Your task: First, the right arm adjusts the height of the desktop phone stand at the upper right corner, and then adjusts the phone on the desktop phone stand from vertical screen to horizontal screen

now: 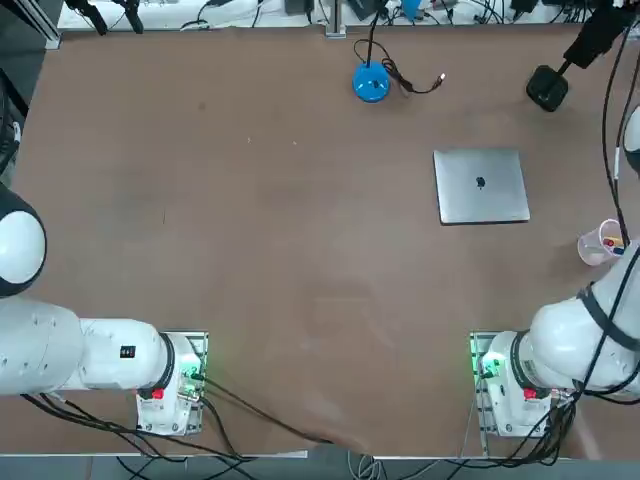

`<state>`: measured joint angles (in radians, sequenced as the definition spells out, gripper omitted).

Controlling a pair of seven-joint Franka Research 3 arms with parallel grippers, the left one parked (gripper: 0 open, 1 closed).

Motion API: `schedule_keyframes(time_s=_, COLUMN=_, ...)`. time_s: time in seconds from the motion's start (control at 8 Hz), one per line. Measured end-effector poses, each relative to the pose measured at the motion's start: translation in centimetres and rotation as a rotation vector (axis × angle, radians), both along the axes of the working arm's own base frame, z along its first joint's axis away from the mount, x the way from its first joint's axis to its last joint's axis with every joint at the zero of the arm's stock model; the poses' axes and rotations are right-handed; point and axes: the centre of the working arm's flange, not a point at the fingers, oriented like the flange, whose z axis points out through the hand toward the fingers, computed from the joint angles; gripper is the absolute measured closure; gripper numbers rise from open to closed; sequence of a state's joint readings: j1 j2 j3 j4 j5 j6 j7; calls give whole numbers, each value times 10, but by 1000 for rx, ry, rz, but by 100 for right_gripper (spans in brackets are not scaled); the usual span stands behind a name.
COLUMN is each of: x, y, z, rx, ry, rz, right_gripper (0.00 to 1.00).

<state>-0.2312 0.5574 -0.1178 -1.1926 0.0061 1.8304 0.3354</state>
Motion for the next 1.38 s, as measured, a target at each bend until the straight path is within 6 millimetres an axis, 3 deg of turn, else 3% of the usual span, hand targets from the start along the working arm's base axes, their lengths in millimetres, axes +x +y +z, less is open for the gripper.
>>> schedule_keyframes(time_s=1.0, x=15, y=-4, z=-75, rx=7, ry=51, rz=3, right_gripper=73)
schedule_keyframes(time_s=1.38, x=18, y=-7, z=-79, rx=-1, ry=35, rz=2, right_gripper=71)
